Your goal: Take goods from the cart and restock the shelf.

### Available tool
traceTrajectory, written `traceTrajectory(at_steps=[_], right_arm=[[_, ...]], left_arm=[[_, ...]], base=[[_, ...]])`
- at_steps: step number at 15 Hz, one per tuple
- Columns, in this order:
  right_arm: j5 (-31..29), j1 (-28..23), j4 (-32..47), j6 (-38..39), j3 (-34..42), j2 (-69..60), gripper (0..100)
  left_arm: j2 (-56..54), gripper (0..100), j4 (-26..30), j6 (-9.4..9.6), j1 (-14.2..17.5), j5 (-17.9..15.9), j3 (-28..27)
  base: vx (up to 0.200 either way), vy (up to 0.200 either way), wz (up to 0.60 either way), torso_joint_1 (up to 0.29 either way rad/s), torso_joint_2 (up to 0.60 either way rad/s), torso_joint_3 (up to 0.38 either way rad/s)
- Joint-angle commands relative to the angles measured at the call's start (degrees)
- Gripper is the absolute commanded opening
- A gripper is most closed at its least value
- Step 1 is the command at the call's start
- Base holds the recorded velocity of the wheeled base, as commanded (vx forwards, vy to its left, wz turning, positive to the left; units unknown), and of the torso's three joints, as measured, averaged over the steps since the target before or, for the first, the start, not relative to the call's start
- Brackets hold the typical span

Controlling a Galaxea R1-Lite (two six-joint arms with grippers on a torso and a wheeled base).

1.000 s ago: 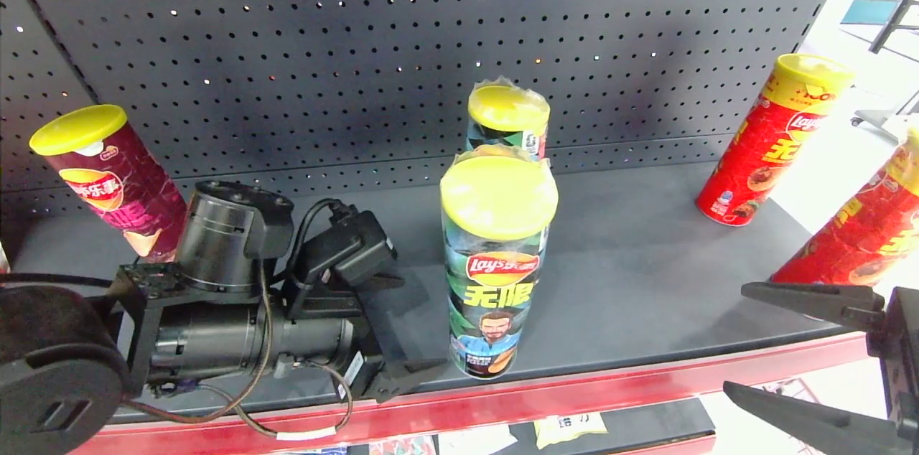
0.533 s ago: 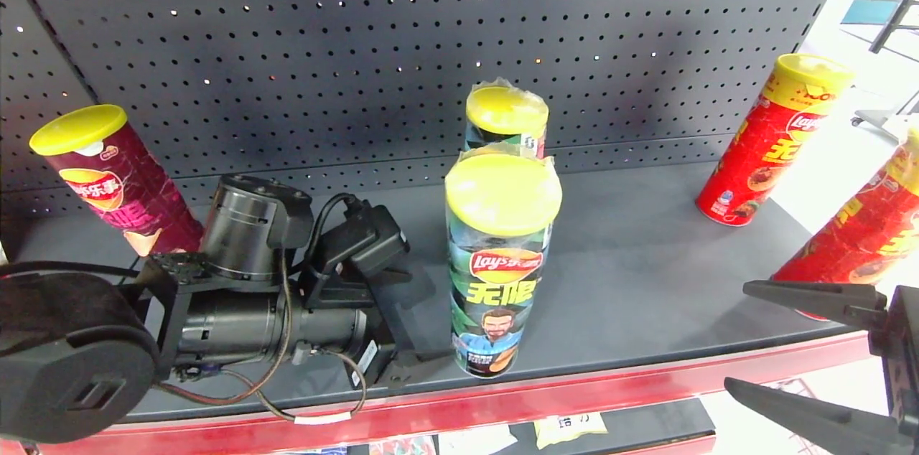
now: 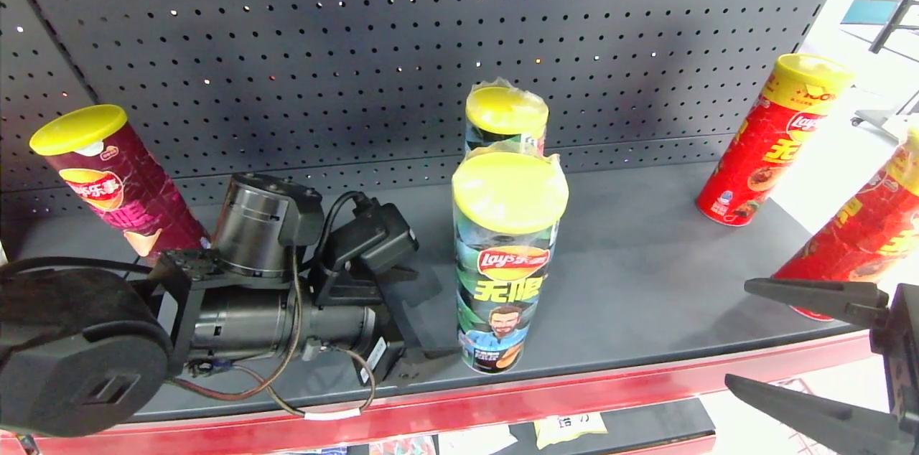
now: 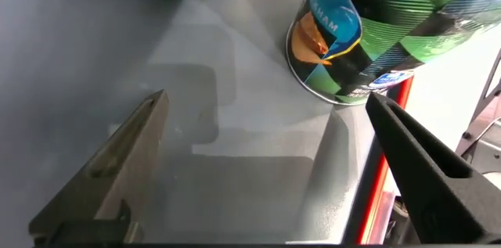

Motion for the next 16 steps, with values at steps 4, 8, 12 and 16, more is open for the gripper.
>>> traceTrajectory(at_steps=[4, 8, 12, 16], right_arm=[[0.0, 0.0, 0.1, 0.1, 2.8, -3.7, 100], [-4.4, -7.0, 0.2, 2.5, 9.0, -15.1, 100], [-5.7, -29.1, 9.2, 3.9, 5.3, -23.2, 100], [-4.5, -34.9, 12.5, 7.4, 2.7, -23.8, 100]], left_arm=[[-7.8, 100, 0.1, -0.61, 2.6, 1.8, 4.8], [-30.4, 100, 3.2, -1.13, 10.1, 4.0, 17.9], [-50.5, 100, 21.6, -1.13, 23.2, 13.6, 17.7], [-61.3, 100, 27.4, -5.53, 26.8, 19.4, 18.6]], base=[[0.000, 0.000, 0.00, 0.000, 0.00, 0.000], [0.000, 0.000, 0.00, 0.000, 0.00, 0.000], [0.000, 0.000, 0.00, 0.000, 0.00, 0.000], [0.000, 0.000, 0.00, 0.000, 0.00, 0.000]])
